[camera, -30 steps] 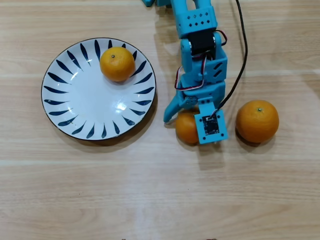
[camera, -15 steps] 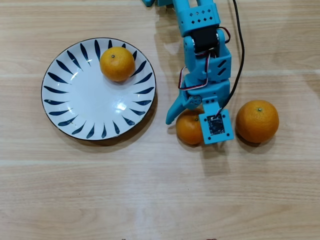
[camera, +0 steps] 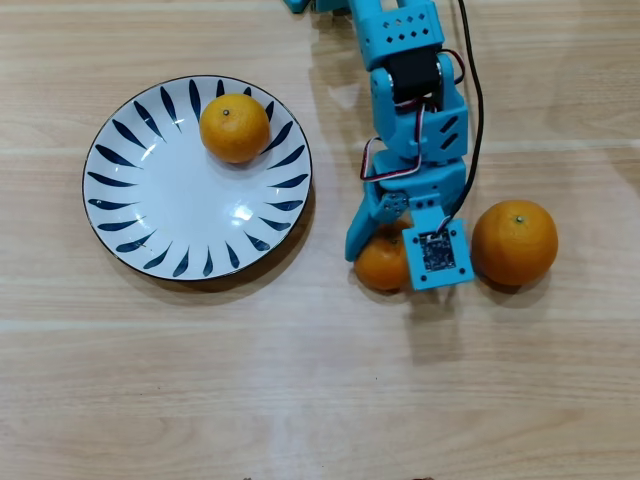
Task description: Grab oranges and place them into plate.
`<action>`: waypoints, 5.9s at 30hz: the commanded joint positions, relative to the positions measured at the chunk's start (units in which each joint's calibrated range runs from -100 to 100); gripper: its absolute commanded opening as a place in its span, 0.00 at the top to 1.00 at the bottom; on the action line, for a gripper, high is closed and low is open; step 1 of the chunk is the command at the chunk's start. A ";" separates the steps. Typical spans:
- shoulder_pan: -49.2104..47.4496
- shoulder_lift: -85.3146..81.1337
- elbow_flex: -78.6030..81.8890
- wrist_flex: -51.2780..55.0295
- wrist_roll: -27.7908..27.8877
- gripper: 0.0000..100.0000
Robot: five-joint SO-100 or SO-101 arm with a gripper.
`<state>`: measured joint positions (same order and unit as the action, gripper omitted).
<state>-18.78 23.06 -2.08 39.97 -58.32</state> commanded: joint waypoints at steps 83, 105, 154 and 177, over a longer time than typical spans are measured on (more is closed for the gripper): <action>-13.47 -36.59 -3.13 17.15 23.45 0.95; -22.34 -13.34 -2.58 -10.44 8.50 0.53; -15.33 3.99 -1.13 -22.90 2.02 0.64; 8.86 -32.36 -0.23 7.52 28.79 0.64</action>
<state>-15.58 0.21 -1.02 45.65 -34.01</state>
